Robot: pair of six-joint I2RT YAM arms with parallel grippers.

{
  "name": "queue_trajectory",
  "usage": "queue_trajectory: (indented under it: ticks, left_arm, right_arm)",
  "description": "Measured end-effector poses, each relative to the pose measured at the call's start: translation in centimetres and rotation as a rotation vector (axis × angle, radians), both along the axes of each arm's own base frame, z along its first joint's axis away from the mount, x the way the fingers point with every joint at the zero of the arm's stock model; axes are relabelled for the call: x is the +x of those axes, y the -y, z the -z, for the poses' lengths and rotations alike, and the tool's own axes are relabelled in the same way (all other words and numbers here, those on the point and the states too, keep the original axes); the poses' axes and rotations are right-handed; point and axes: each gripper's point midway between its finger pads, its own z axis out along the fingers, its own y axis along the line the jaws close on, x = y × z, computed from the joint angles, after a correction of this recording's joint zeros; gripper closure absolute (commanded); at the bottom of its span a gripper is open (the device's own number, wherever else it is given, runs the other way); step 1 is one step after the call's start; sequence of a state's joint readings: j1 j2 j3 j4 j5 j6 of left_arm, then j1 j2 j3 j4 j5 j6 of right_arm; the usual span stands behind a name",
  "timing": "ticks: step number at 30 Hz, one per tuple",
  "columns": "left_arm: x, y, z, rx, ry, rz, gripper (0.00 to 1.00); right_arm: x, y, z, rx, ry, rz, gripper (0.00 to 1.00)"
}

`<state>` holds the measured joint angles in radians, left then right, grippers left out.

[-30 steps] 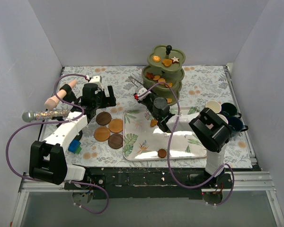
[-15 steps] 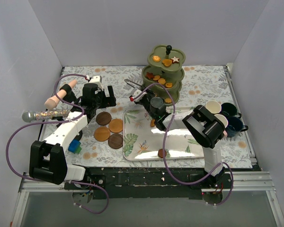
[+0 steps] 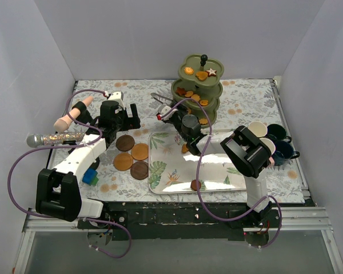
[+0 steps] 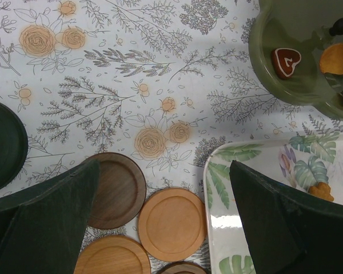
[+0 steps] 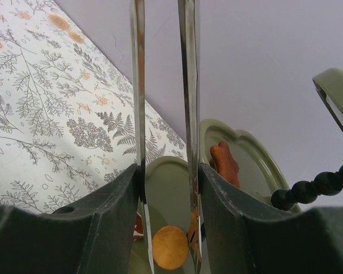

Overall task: Serve the afternoon tea
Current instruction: Place the desert on the desert table.

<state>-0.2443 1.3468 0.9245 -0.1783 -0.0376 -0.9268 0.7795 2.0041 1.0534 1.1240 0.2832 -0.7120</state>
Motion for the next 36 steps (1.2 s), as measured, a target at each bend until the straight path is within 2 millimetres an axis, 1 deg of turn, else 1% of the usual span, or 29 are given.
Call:
queue_trajectory:
  ticks: [7, 13, 18, 26, 29, 31, 33, 36]
  left_arm:
    - [0.0, 0.0, 0.1, 0.0, -0.002, 0.0, 0.02]
    - [0.0, 0.0, 0.1, 0.001, -0.004, 0.0, 0.02]
    - [0.0, 0.0, 0.2, 0.002, -0.006, 0.0, 0.02]
    - [0.0, 0.0, 0.3, 0.002, -0.007, 0.001, 0.02]
    - [0.0, 0.0, 0.3, 0.002, -0.007, 0.001, 0.02]
    - [0.0, 0.0, 0.3, 0.001, -0.007, 0.001, 0.02]
    - [0.0, 0.0, 0.3, 0.001, -0.007, 0.001, 0.02]
    - [0.0, 0.0, 0.2, 0.001, -0.006, 0.001, 0.02]
  right_arm:
    - [0.1, 0.0, 0.1, -0.008, -0.006, -0.001, 0.44]
    - [0.1, 0.0, 0.3, -0.014, -0.01, -0.001, 0.43]
    - [0.1, 0.0, 0.3, -0.016, -0.01, -0.001, 0.48]
    - [-0.1, -0.2, 0.3, -0.01, -0.015, -0.008, 0.52]
    - [-0.8, 0.0, 0.3, 0.0, -0.028, -0.015, 0.52]
    - [-1.6, 0.1, 0.0, 0.013, -0.033, -0.021, 0.52]
    - [-2.7, -0.2, -0.9, 0.03, -0.031, -0.033, 0.53]
    - [-4.8, -0.9, -2.6, 0.077, -0.029, -0.069, 0.53]
